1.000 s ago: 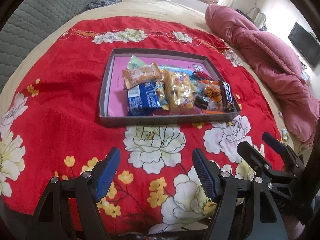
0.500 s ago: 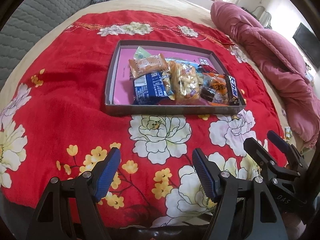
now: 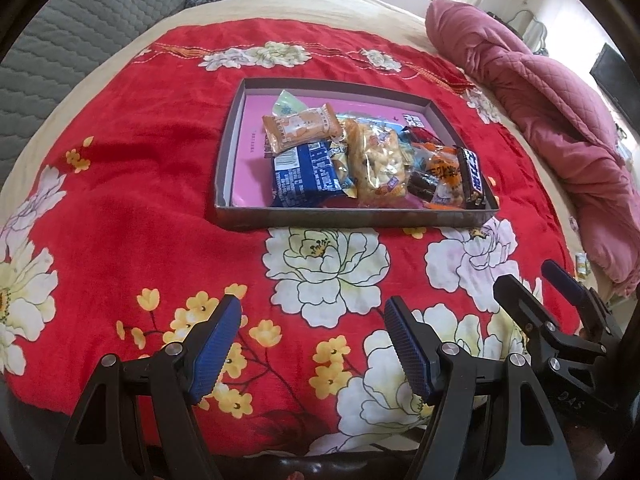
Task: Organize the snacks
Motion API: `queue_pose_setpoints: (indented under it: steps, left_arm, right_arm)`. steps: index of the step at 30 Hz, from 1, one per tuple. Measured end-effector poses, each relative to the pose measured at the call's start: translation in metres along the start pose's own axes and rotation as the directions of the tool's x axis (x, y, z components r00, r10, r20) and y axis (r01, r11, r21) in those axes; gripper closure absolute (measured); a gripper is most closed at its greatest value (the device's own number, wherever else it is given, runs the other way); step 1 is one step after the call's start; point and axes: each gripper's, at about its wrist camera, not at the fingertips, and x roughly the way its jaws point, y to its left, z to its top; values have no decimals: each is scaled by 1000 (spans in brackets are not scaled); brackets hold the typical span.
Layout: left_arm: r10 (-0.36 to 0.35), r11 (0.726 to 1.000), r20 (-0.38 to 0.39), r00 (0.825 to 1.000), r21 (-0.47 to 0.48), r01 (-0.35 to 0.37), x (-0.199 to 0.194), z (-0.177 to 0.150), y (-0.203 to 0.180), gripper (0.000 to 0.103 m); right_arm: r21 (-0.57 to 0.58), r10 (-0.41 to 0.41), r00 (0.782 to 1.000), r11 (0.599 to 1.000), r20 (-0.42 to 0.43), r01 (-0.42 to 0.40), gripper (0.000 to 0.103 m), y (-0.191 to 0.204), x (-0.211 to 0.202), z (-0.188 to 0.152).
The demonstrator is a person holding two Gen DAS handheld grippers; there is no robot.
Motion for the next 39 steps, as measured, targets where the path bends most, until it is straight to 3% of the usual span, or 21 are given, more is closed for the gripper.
queue_pose_setpoints:
  steps: [39]
  left_arm:
    - [67,998,-13,998,1,-67,7,-1,4,28]
  right_arm:
    - [-14,-6,1000,1000,-3,6,3,3,1,-1]
